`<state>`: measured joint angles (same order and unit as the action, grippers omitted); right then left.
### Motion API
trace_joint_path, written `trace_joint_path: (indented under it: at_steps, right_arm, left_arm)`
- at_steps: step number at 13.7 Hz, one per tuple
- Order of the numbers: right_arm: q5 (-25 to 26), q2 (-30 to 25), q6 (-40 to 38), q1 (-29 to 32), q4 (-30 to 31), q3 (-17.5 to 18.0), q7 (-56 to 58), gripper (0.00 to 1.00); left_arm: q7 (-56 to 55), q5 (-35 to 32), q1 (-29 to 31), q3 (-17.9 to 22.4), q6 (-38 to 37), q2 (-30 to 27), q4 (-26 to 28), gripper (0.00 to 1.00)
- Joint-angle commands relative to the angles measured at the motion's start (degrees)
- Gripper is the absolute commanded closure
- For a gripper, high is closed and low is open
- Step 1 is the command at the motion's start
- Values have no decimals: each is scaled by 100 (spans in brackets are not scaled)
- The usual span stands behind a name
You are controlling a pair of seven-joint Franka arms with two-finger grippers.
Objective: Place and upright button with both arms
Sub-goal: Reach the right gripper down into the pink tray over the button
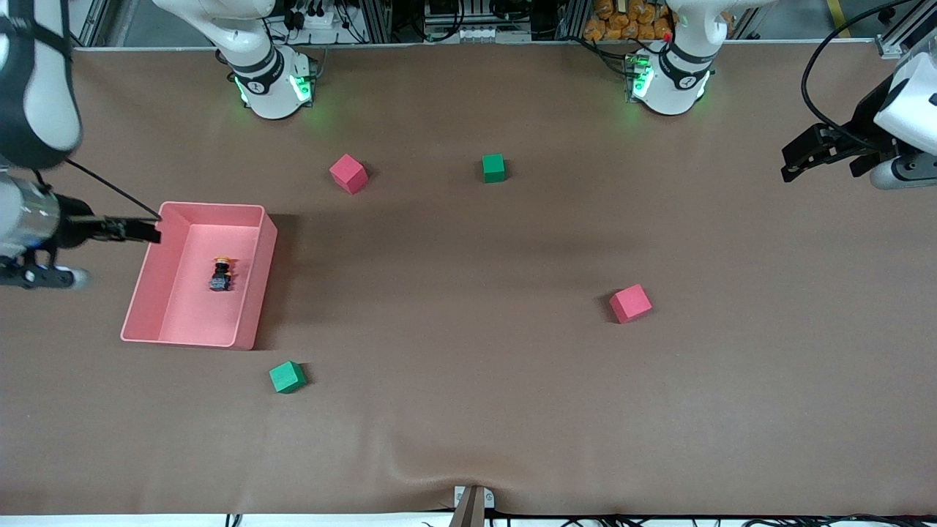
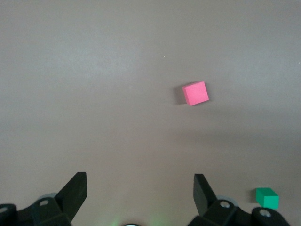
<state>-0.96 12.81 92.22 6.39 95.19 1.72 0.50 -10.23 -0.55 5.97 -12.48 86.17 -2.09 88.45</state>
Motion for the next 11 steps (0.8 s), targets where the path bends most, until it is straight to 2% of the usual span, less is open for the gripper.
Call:
trace_joint_path:
  at_steps: [1,11]
  right_arm:
    - [43,299,287,161,359,83,29,0]
    - [70,1556,1245,152,509,-31,381,0]
  left_arm:
    - [30,-6,62,-44,75,-45,49,0]
    - [100,-24,167,-44,-83,-80,49,0]
